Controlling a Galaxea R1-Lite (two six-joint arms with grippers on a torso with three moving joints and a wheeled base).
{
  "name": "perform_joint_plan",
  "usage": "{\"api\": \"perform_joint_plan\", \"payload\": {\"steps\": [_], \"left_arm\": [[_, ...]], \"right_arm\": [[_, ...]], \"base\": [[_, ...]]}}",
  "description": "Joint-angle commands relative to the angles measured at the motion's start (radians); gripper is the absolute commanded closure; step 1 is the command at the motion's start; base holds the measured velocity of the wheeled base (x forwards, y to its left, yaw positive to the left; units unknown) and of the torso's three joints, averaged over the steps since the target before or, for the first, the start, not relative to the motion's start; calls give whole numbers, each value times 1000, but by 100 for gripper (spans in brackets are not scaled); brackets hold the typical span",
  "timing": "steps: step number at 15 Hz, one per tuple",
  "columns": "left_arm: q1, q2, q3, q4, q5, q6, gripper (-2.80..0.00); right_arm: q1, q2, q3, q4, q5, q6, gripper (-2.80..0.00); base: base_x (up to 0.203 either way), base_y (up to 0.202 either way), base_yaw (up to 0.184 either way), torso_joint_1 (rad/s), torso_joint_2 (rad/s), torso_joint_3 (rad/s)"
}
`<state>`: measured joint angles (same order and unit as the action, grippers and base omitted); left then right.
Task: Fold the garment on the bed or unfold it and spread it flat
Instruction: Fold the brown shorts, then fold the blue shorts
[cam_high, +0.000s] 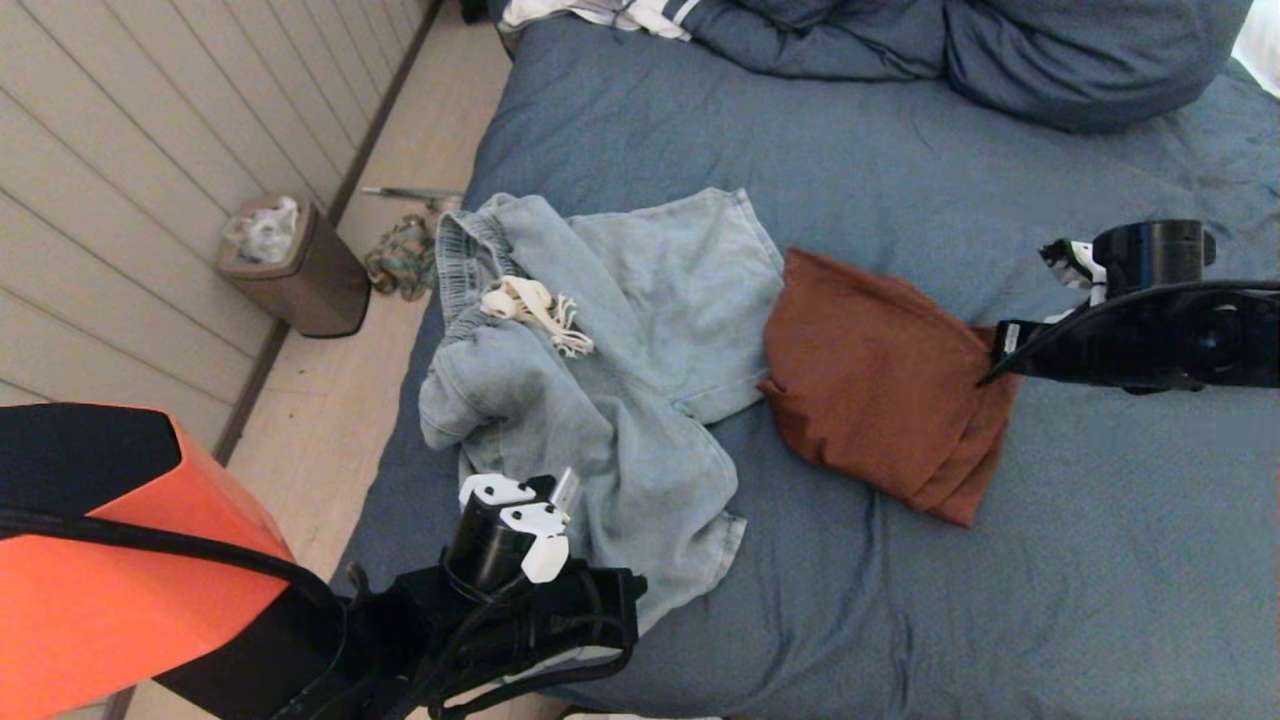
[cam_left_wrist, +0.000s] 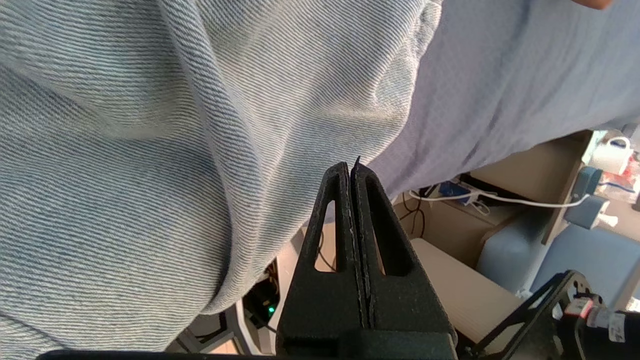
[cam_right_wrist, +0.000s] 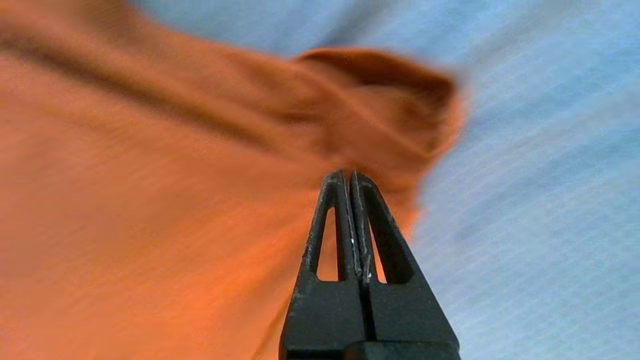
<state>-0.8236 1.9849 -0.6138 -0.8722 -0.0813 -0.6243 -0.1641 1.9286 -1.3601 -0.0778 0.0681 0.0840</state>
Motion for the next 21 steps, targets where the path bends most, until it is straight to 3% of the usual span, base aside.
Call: {"api": "perform_joint_plan", "payload": {"steps": [1, 5, 12, 16, 21], "left_arm": [[0, 2, 0, -5, 1, -3, 0], [0, 0, 2, -6, 2, -3, 0], [0, -4, 6, -11, 2, -2, 0], [0, -2, 5, -11, 2, -3, 0], [0, 9, 3, -11, 2, -3, 0]], "right_arm": [[-22, 22, -12, 3, 4, 3, 0], [-21, -29, 18, 4, 19, 26, 0], [43, -222, 120, 104, 177, 182, 0], [138, -129, 63, 95, 175, 202, 0], [102, -228, 161, 204, 174, 218, 0]], "base": [[0, 0, 0, 0, 0, 0], [0, 0, 0, 0, 0, 0], [0, 0, 0, 0, 0, 0], [0, 0, 0, 0, 0, 0], [0, 0, 0, 0, 0, 0]]}}
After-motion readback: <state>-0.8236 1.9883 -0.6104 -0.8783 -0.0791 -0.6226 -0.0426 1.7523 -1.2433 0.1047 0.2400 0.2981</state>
